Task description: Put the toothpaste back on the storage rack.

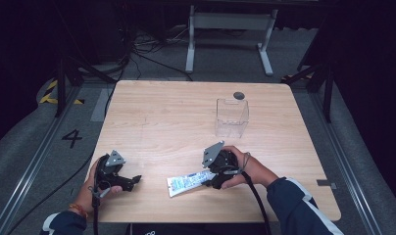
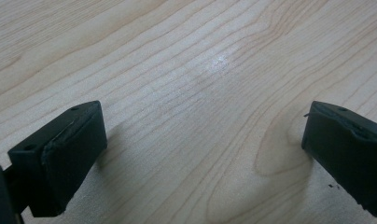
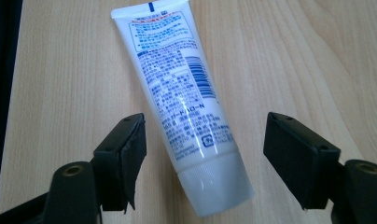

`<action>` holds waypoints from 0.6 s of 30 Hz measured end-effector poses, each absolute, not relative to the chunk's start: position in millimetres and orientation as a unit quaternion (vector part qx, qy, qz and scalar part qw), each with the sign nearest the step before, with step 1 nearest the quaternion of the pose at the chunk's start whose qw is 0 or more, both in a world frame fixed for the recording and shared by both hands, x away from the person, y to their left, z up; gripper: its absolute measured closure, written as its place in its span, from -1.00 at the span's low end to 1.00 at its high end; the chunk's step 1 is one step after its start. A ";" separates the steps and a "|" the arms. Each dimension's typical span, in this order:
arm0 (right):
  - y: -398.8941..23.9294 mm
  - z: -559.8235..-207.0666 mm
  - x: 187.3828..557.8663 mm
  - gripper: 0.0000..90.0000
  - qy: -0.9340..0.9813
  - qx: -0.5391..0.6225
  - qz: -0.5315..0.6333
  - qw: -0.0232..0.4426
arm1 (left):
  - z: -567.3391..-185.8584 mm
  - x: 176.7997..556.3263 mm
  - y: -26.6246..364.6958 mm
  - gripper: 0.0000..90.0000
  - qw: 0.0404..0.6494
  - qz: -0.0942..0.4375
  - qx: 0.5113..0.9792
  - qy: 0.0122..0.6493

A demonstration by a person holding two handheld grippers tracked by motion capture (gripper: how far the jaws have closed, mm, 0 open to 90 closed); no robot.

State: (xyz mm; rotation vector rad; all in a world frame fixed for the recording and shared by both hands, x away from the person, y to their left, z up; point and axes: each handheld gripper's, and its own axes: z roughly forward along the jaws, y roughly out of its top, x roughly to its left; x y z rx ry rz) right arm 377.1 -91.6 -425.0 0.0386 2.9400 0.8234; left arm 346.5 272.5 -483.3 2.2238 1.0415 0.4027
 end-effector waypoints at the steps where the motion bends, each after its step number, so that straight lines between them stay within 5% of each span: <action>1: -86.9 -426.8 377.5 -0.32 0.964 0.009 0.262 0.043 | -483.3 346.5 272.4 -0.99 0.321 0.153 0.846 0.397; 18: -53.0 -443.6 379.3 -0.26 0.976 -0.020 0.217 0.017 | -483.2 346.5 272.5 -0.99 0.321 0.153 0.847 0.396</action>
